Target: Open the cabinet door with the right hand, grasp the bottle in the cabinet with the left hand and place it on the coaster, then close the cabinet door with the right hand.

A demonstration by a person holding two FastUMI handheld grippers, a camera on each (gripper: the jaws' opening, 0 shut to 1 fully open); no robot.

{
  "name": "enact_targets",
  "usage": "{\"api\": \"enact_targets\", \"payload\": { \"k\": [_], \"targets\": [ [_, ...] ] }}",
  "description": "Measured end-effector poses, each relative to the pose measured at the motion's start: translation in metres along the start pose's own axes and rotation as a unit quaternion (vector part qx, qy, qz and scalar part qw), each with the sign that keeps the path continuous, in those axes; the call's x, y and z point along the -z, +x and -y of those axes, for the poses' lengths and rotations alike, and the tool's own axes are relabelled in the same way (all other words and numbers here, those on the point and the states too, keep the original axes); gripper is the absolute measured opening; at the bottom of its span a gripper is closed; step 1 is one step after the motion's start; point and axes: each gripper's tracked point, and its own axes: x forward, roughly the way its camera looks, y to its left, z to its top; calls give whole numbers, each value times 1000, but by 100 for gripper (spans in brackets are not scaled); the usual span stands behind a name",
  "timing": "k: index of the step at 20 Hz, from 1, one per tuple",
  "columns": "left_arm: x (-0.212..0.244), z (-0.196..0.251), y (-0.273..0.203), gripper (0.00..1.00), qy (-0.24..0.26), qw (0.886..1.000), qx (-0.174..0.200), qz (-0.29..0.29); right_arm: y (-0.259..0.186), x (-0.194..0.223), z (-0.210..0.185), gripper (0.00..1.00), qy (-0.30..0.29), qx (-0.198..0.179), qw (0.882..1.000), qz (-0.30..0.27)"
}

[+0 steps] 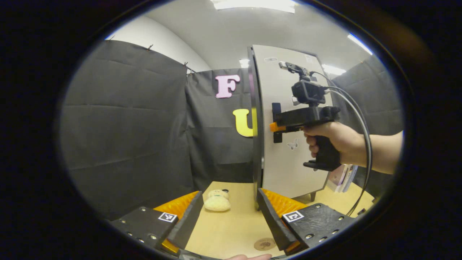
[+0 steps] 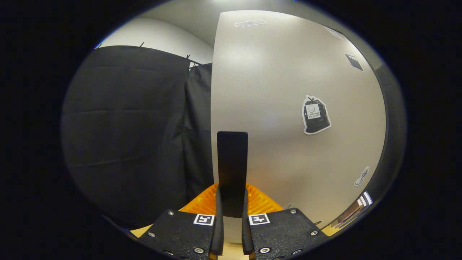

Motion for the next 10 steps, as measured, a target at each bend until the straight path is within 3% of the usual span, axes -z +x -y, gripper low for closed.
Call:
{"api": "enact_targets", "payload": {
  "k": [4, 10],
  "targets": [
    [-1, -1, 6, 88, -7, 1000, 4, -11, -15, 3, 1, 19, -4, -39, 999, -9],
    [-24, 15, -15, 88, 9, 999, -46, 2, -26, 7, 10, 19, -6, -101, 995, -18]
  ]
}}
